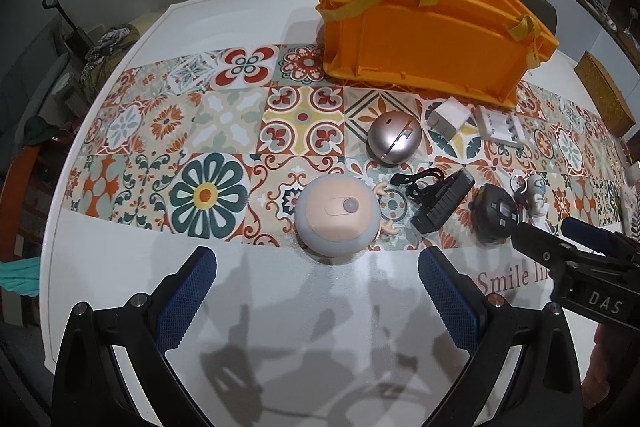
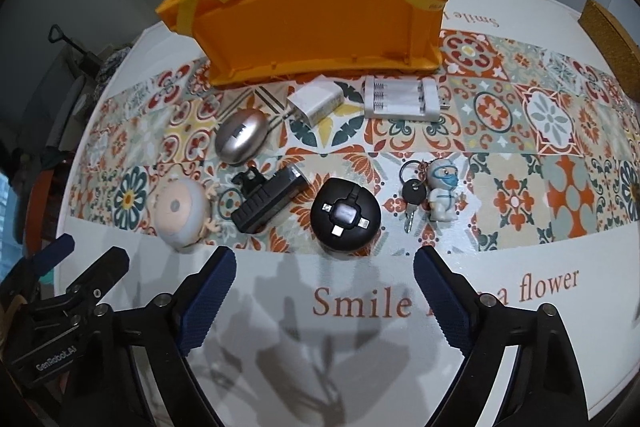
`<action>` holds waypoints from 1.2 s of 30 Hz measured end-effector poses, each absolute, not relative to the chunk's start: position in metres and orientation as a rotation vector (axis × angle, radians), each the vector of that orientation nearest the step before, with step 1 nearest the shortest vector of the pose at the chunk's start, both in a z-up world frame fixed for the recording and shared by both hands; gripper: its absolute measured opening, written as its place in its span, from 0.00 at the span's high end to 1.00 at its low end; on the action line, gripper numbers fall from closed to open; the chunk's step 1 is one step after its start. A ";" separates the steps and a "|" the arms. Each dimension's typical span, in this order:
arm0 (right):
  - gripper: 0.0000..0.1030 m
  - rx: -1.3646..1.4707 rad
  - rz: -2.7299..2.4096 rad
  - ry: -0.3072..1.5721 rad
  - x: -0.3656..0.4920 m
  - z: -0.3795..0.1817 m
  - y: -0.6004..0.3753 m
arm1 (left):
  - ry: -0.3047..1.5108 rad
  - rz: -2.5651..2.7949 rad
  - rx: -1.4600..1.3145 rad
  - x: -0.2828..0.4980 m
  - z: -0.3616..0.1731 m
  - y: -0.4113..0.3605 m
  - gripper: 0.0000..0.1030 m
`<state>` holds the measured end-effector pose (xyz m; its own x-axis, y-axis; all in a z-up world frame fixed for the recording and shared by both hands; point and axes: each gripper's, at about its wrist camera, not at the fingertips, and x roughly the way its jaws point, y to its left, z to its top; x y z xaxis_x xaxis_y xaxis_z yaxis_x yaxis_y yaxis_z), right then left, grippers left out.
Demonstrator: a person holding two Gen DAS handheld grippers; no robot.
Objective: Organize rigid objects
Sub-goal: 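Move left tool toward the beige dome lamp while right tool approaches the black round puck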
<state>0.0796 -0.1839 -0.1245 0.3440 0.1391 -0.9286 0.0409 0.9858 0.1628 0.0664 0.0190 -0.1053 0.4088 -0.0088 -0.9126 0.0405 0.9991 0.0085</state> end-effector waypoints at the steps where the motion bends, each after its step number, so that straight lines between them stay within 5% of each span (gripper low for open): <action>1: 0.14 0.166 0.063 1.223 0.081 -0.127 -0.184 | 1.153 -0.032 0.032 0.068 -0.108 0.018 0.00; 29: 0.44 0.116 0.048 1.290 0.123 -0.191 -0.178 | 1.185 -0.035 0.037 0.098 -0.153 0.009 0.00; 36: 0.45 0.122 0.040 1.279 0.123 -0.191 -0.175 | 1.190 -0.036 0.036 0.103 -0.158 0.012 0.00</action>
<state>0.1230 -0.1753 -0.1908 0.2878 0.0977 -0.9527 0.0384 0.9928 0.1134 0.1027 0.0120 -0.1581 0.3716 -0.0090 -0.9284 0.0470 0.9989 0.0091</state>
